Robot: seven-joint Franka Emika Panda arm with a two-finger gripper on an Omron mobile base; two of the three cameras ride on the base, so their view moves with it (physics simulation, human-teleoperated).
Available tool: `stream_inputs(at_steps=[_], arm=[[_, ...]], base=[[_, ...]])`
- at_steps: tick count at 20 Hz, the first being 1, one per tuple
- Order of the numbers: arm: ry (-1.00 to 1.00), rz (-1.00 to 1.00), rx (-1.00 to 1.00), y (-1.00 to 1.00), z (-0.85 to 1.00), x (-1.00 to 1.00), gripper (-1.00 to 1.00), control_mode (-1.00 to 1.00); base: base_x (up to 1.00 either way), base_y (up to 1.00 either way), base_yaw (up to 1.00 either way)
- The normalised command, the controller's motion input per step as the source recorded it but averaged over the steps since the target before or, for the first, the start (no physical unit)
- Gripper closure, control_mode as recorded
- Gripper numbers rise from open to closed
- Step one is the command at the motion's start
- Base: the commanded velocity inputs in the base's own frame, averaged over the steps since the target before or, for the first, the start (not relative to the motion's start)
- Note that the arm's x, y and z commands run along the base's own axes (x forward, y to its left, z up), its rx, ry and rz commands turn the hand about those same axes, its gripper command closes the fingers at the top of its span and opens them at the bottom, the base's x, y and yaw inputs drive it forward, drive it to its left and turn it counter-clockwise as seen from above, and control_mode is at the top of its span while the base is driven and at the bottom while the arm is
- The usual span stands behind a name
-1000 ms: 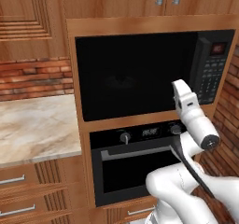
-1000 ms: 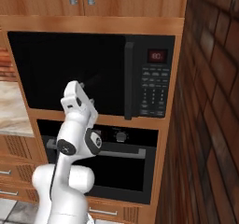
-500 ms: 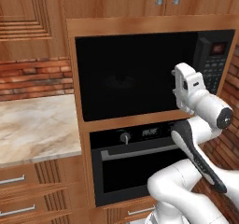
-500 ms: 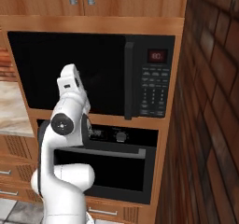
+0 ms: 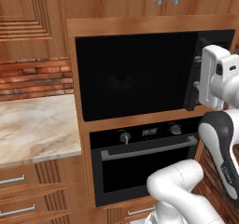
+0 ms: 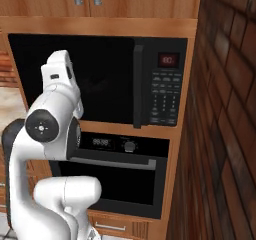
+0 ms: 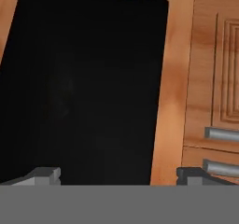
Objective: Transport the steak from the fridge to the microwave and turn on the microwave.
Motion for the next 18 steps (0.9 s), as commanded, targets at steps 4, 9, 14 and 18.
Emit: stream_inputs(at_steps=[4, 9, 14, 18], arm=[[-0.05, 0.0, 0.05, -0.15, 0.0, -0.99, -1.0, -1.0], [0.01, 0.0, 0.03, -0.35, -0.16, -0.62, -1.0, -1.0], [0.12, 0.0, 0.0, -0.24, -0.49, -0.07, -1.0, -1.0], [0.18, -0.01, 0.0, -0.06, -0.53, 0.02, -1.0, -1.0]], base=[[0.0, 0.0, 0.0], [0.0, 0.0, 0.0], [0.0, 0.0, 0.0], [0.0, 0.0, 0.0]])
